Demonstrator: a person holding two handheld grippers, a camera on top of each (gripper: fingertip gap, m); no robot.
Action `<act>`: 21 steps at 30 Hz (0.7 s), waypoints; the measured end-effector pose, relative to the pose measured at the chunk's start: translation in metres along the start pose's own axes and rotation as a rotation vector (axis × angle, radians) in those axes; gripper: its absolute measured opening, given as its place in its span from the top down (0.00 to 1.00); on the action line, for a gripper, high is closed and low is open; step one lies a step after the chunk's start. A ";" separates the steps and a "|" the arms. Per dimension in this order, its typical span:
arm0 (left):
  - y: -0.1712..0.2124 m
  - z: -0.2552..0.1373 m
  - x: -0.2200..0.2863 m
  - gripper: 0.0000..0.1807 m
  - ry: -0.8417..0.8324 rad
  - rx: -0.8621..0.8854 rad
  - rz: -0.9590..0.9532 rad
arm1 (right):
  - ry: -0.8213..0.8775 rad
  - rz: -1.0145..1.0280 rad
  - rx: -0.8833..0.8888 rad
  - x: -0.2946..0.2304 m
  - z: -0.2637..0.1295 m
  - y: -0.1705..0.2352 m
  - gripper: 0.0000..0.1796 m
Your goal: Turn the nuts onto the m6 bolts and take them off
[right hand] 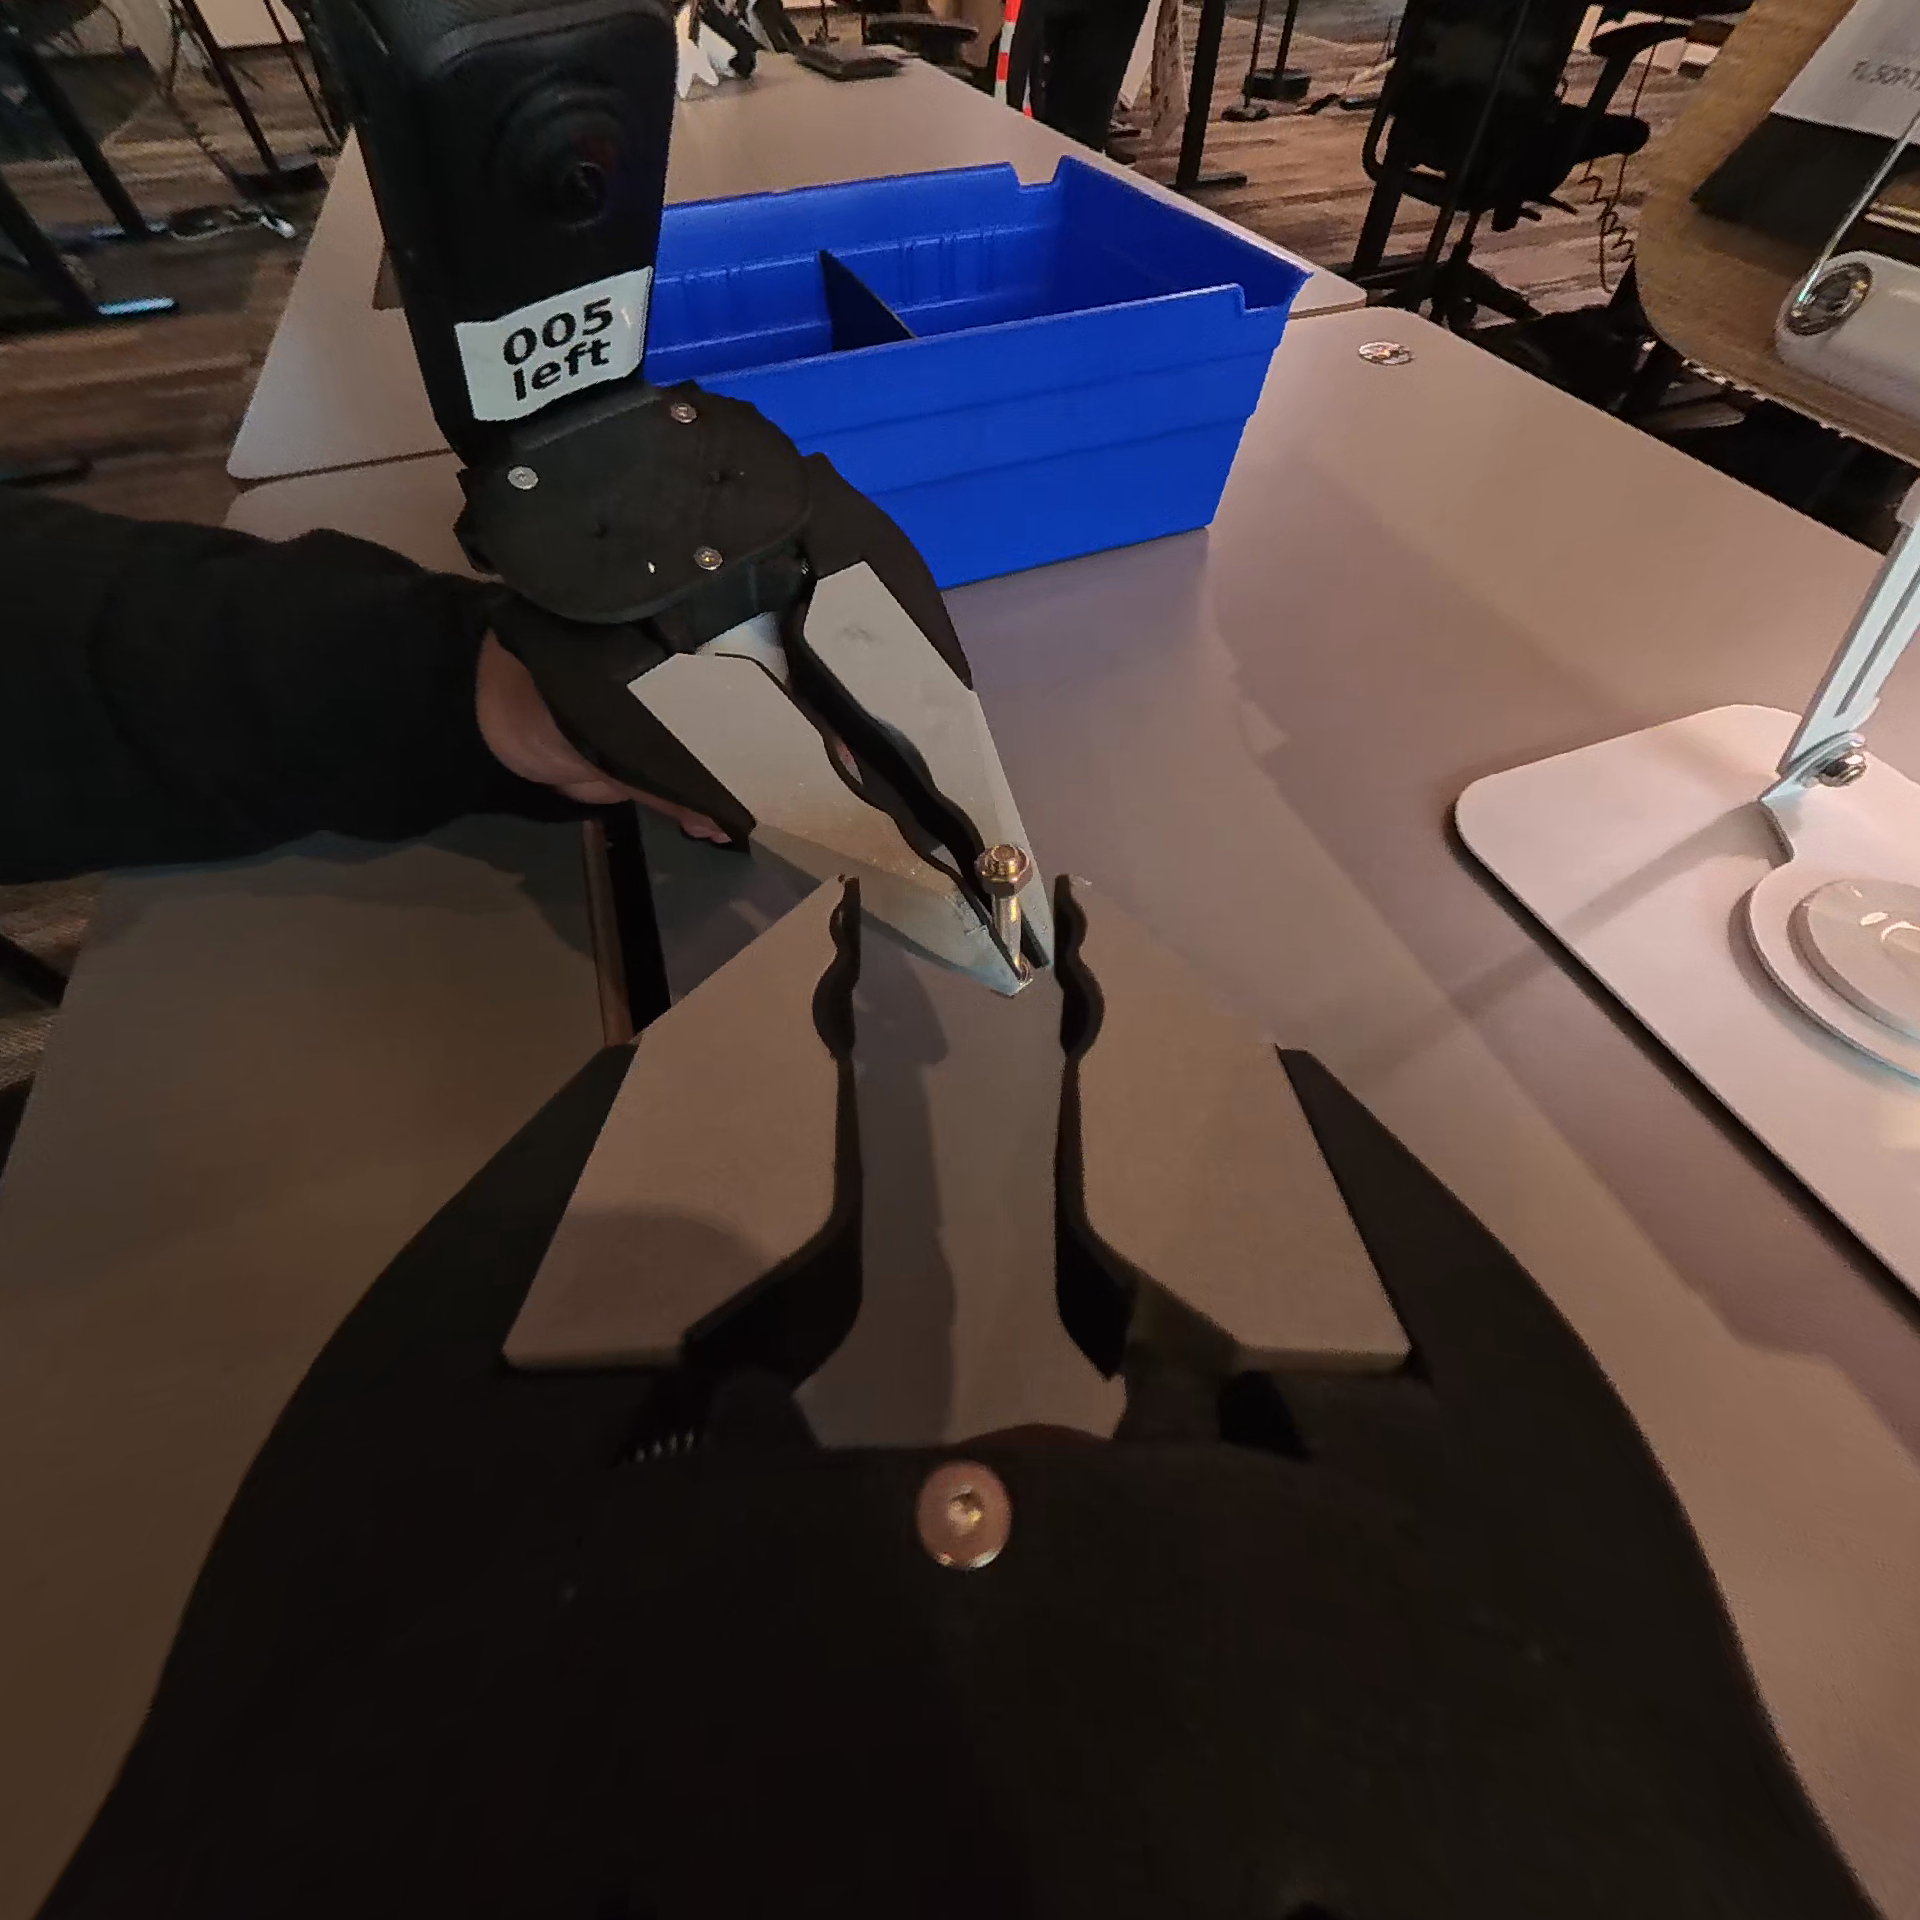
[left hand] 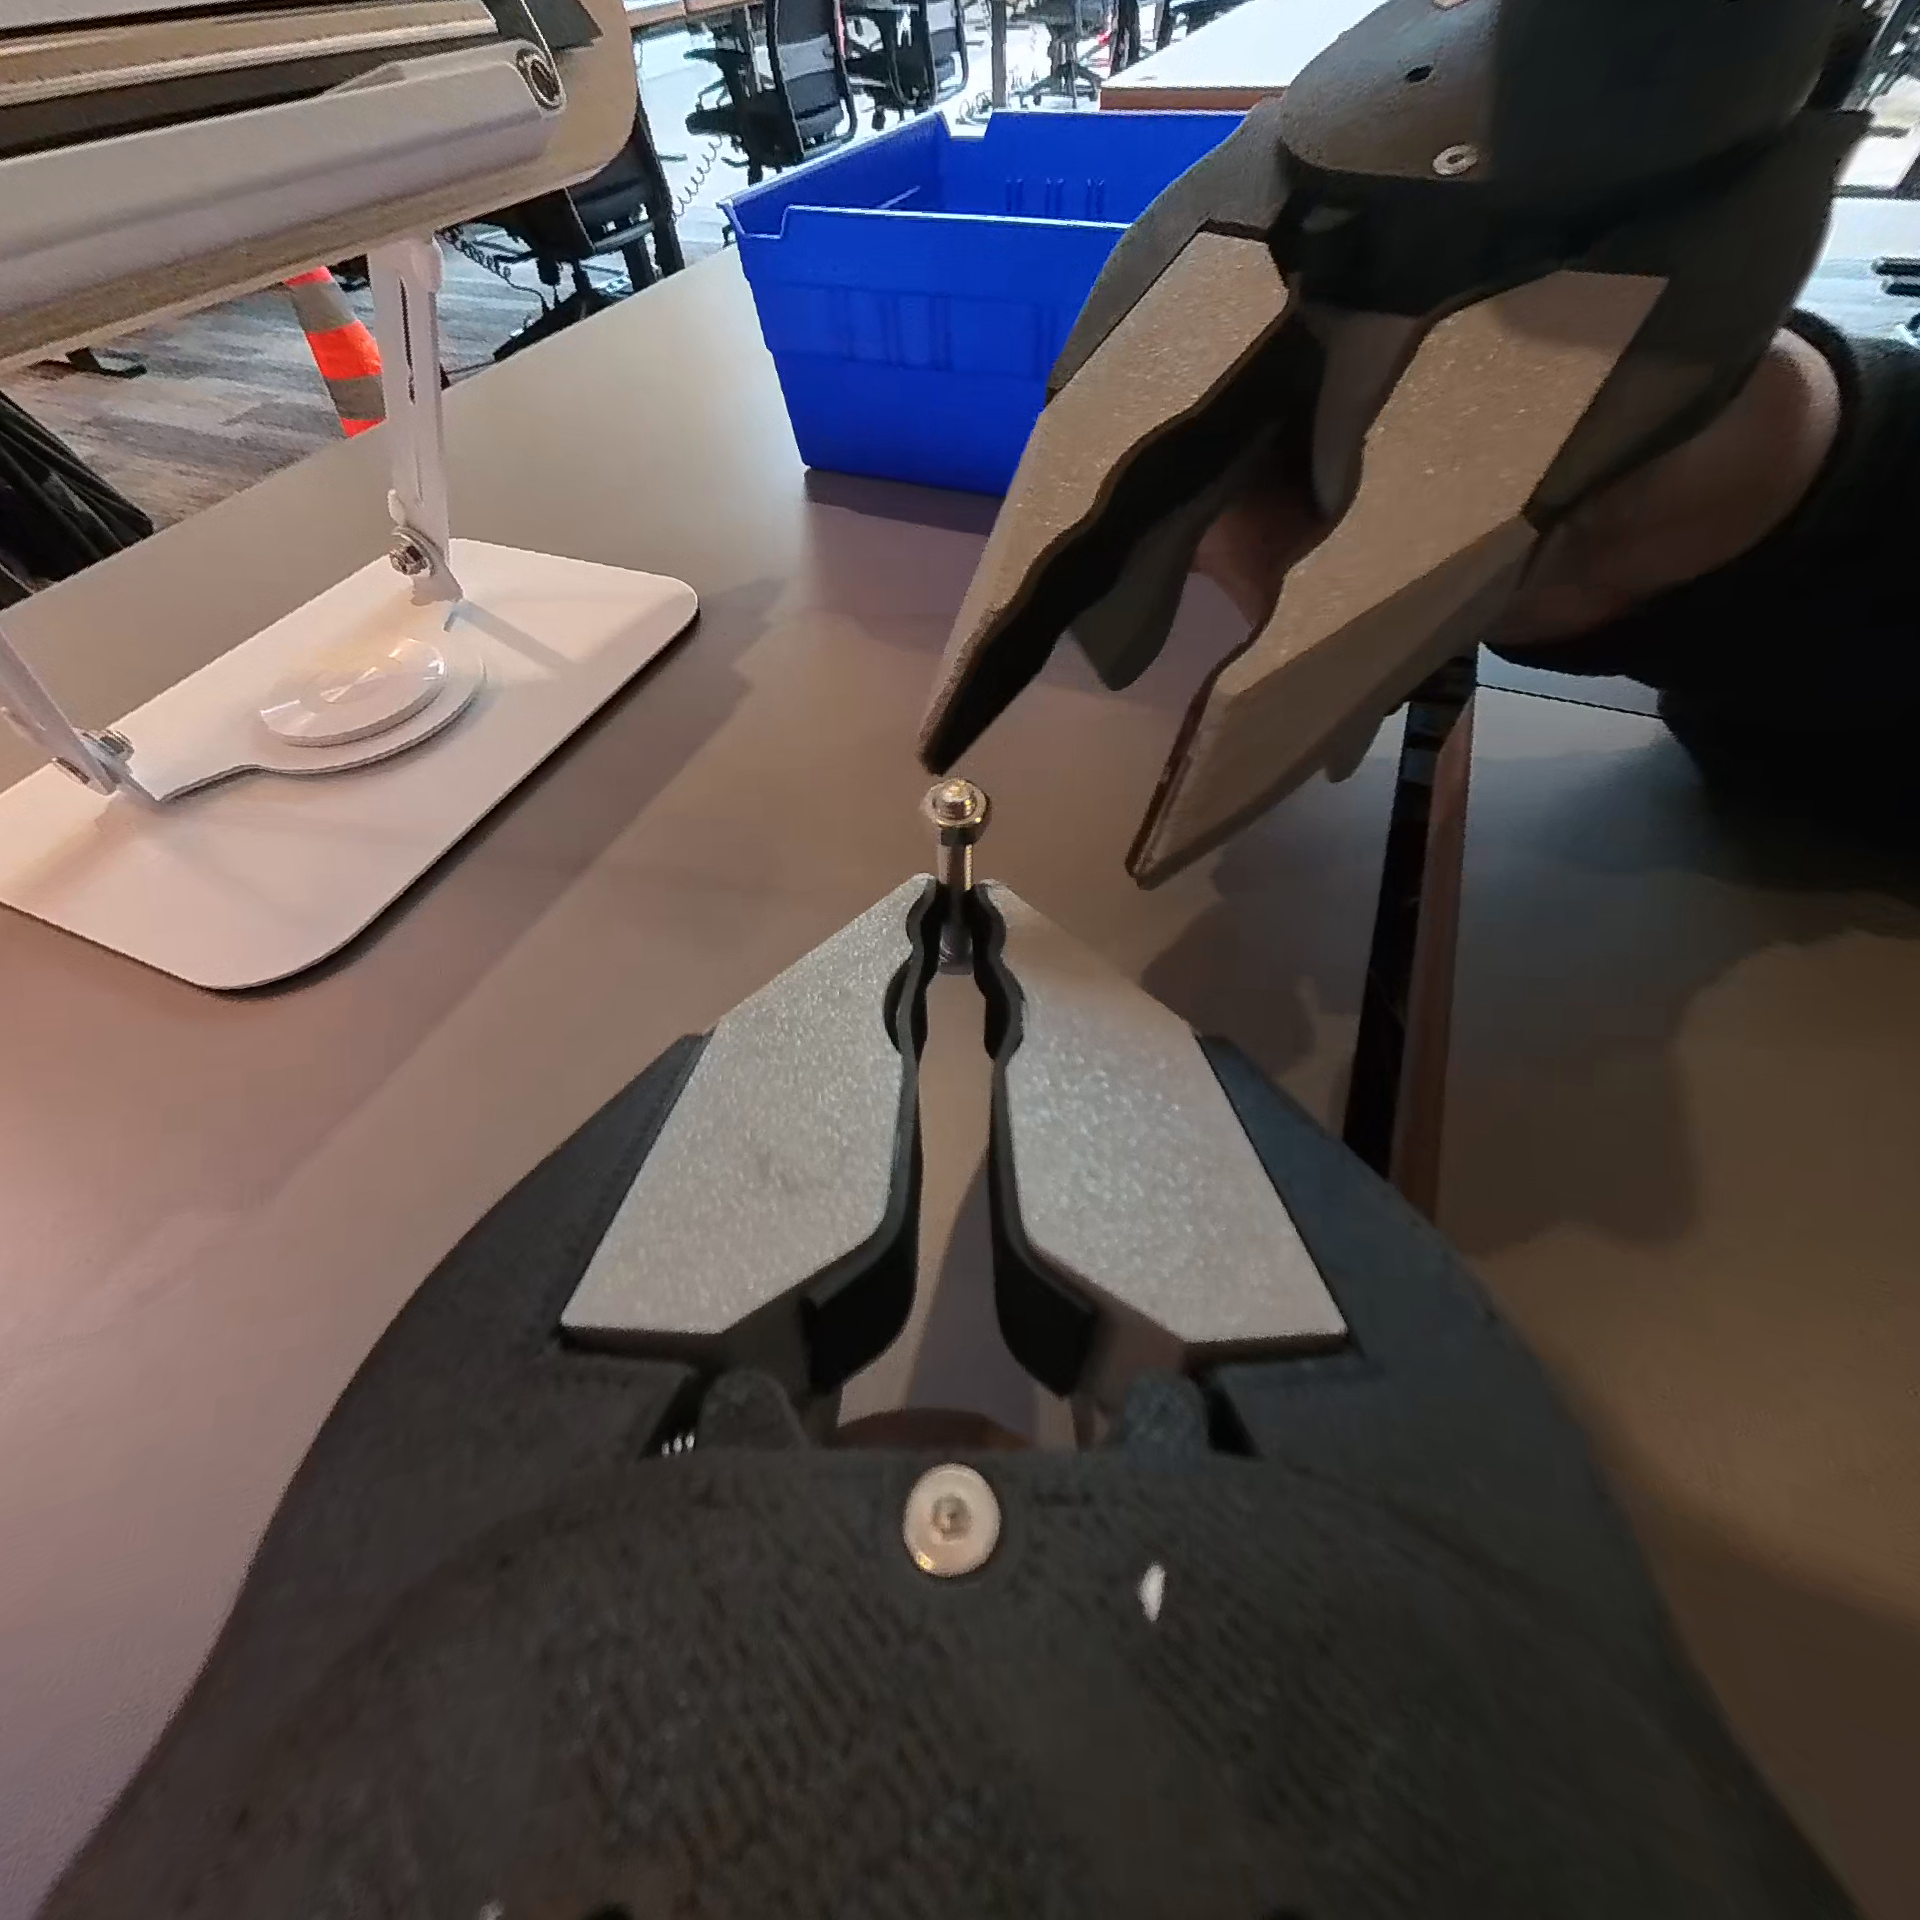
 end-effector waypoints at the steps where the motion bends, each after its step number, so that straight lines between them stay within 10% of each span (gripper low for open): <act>1: 0.000 0.000 0.000 0.99 -0.002 0.001 -0.001 | -0.007 0.001 0.001 -0.001 0.001 0.000 0.81; 7: 0.000 0.000 -0.001 0.99 -0.003 0.001 -0.007 | -0.133 -0.024 0.008 -0.024 0.000 -0.003 0.97; 21: 0.001 0.000 0.001 0.99 0.001 -0.005 0.001 | -0.026 0.016 0.007 -0.003 0.002 0.001 0.85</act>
Point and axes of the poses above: each gripper's, where its closed fingertips meet, z out along the fingers, y out of its underside, x = y × z across the jaws, the point moved 1 cm from there along -z, back along the fingers
